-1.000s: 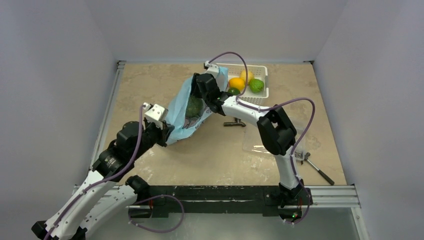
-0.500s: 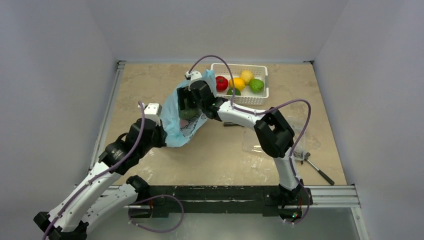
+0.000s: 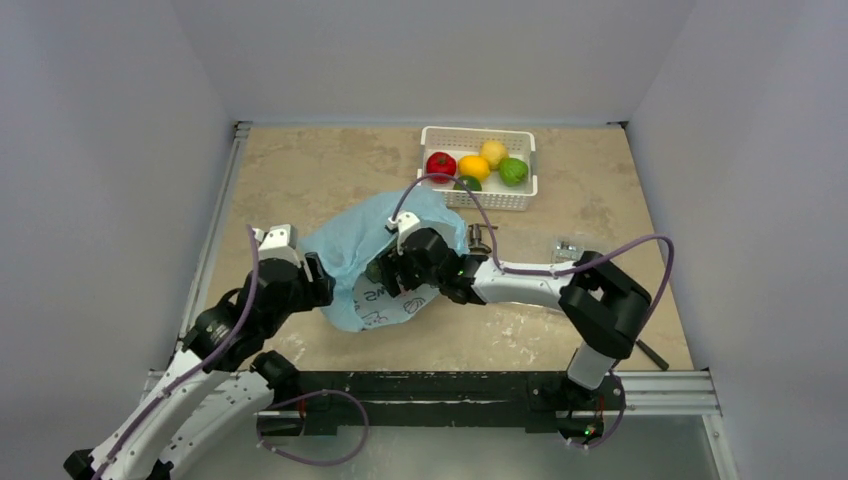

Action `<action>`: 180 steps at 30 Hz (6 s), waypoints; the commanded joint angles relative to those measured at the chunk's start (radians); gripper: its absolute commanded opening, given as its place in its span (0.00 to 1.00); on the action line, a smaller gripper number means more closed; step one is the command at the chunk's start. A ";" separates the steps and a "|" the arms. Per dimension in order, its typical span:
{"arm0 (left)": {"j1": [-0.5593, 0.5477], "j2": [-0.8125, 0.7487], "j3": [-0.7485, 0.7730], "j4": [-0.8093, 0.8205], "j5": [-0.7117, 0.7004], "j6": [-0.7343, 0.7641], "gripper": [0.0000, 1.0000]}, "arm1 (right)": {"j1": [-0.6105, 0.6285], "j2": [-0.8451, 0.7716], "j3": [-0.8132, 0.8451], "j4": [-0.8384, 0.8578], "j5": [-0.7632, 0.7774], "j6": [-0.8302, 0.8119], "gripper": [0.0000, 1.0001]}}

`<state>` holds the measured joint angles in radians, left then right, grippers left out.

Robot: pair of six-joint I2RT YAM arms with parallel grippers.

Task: Take the fake fruits out of the plastic bag
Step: Adjust the fake fruit in the plastic bag, then take out the fake fruit from the plastic bag, then place the fake fruit in the bin, then adjust the plastic bag at the center of the board, then reset both arms

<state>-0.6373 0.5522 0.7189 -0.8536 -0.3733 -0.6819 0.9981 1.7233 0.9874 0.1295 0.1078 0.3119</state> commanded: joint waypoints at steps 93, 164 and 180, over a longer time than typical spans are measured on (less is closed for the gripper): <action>0.312 0.464 0.319 0.466 -0.149 0.700 0.00 | -0.457 -0.289 0.657 -0.147 -0.186 0.152 0.00; 0.315 0.225 0.241 0.551 0.330 0.677 0.93 | -0.596 0.017 0.607 -0.567 0.306 -0.044 0.84; 0.293 0.084 0.303 0.414 0.369 0.538 0.94 | -0.595 -0.749 0.236 -0.520 0.338 -0.020 0.99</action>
<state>-0.3412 0.6949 0.9684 -0.3969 -0.0380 -0.0677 0.4053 1.1389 1.3033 -0.4347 0.4137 0.2672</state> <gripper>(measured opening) 0.936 0.987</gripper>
